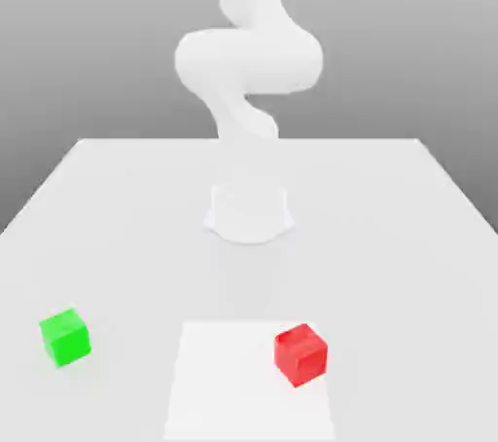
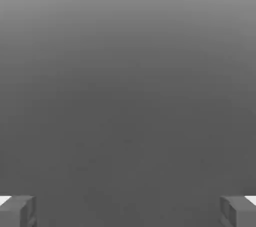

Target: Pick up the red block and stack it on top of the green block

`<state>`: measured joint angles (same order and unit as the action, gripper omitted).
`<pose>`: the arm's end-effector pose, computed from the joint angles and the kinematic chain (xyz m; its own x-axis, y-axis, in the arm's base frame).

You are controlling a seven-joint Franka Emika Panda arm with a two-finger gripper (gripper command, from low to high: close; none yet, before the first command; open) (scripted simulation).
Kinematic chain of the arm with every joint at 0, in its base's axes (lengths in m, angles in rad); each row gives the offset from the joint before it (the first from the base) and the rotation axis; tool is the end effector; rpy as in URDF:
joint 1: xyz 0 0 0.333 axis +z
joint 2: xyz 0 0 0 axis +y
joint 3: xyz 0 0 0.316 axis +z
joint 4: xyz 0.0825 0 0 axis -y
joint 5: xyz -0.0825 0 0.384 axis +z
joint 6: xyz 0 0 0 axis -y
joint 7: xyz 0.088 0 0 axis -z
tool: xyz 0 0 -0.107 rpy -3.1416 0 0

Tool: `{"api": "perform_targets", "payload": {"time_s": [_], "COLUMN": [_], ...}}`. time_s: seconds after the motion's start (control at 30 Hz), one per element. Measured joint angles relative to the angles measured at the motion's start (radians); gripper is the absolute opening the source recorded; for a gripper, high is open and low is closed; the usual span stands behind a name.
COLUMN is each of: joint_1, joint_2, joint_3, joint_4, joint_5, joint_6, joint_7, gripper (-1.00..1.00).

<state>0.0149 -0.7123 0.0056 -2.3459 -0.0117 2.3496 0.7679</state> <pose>0.3809 0.0083 0.6614 0.5563 -0.6764 0.4828 -0.5095 -0.7365 -0.4448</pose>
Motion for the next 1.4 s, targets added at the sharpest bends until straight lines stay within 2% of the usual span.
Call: {"api": "perform_targets", "payload": {"time_s": [0.37, 0.63, 0.87, 0.9, 1.13, 1.33, 1.4], "joint_1": [0.07, 0.118, 0.131, 0.134, 0.132, 0.124, 0.075], "joint_2": [0.41, 0.699, 0.951, 0.974, 0.973, 0.782, 0.757], "joint_3": [0.008, 0.025, 0.016, 0.013, 0.014, 0.025, 0.001], "joint_4": [-0.21, -0.36, -0.358, -0.355, -0.355, -0.383, -0.379], "joint_5": [-0.033, -0.005, -0.01, -0.013, -0.016, 0.005, 0.009], "joint_6": [0.23, 0.394, 0.594, 0.614, 0.612, 0.448, 0.419], "joint_7": [-0.164, -0.319, -0.339, -0.337, -0.334, -0.348, -0.302], "gripper": [0.0, 0.0, 0.0, -1.0, -1.0, -1.0, -1.0]}}
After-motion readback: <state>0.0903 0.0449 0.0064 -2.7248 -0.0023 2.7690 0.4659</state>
